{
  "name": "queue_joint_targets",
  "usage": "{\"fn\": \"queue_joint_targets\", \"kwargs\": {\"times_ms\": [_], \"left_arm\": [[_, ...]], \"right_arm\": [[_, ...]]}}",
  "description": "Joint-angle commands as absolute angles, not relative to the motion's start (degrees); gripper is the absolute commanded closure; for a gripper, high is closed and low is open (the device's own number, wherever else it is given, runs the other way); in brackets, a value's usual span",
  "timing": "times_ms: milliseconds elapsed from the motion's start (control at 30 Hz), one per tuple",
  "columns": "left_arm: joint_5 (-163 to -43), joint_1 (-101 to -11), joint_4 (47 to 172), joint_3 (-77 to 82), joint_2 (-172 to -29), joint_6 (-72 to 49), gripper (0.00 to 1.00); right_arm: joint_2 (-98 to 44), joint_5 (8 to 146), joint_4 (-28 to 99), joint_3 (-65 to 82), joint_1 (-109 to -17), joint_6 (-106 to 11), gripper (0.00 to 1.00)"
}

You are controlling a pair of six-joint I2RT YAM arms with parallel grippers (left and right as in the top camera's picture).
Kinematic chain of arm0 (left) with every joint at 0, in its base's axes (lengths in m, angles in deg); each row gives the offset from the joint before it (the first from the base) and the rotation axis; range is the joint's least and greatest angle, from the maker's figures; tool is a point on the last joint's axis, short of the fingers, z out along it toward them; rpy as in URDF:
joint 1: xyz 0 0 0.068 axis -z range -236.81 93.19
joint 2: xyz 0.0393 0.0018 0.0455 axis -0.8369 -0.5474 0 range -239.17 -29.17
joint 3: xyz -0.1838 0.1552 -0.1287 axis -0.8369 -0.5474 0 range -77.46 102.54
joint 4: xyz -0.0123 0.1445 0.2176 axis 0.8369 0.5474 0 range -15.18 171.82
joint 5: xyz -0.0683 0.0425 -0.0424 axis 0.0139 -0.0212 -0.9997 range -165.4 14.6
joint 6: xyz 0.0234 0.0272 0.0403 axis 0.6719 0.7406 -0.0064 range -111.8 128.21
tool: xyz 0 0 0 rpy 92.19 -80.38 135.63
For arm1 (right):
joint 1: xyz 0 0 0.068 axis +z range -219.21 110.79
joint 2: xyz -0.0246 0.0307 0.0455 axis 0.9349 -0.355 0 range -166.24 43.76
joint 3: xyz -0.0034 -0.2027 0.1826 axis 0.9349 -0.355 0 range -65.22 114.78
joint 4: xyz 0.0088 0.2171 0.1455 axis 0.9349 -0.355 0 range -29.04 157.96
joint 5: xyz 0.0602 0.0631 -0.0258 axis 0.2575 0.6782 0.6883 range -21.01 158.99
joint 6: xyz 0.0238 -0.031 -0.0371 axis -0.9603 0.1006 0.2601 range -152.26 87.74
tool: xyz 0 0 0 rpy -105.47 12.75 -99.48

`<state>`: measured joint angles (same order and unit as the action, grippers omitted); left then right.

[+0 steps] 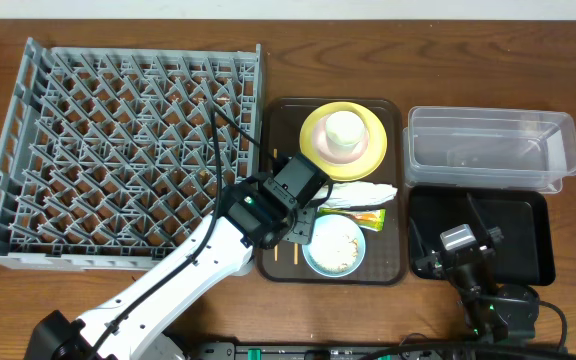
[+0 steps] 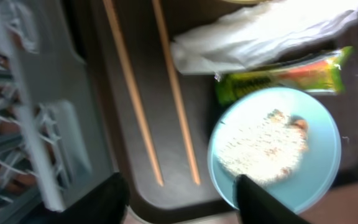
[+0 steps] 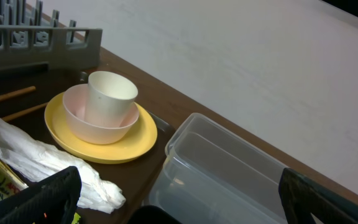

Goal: Sort waste into correct bins and load items into the dishwasher
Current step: 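Move the left gripper over the tray toward the wooden chopsticks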

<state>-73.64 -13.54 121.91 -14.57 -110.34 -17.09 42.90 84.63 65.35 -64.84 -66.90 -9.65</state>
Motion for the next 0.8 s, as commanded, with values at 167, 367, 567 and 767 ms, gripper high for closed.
{"fn": "queue_joint_targets", "kwargs": {"times_ms": [167,367,567,767], "left_arm": [[-67.2,-14.5,120.1,-14.7,-113.6,-19.7,0.32],[-67.1,-14.6,118.8,-14.7,-114.3,-19.9,0.48],[-64.1,-14.6,117.9,-15.9,-118.1,-26.7,0.64],[-59.8,-14.6,116.8,-16.0,-124.0,-27.7,0.64]], "right_arm": [[43.0,84.9,65.1,-64.9,-67.4,-10.4,0.01],[43.0,84.9,65.1,-64.9,-67.4,-10.4,0.01],[43.0,84.9,65.1,-64.9,-67.4,-10.4,0.01],[43.0,84.9,65.1,-64.9,-67.4,-10.4,0.01]]}}
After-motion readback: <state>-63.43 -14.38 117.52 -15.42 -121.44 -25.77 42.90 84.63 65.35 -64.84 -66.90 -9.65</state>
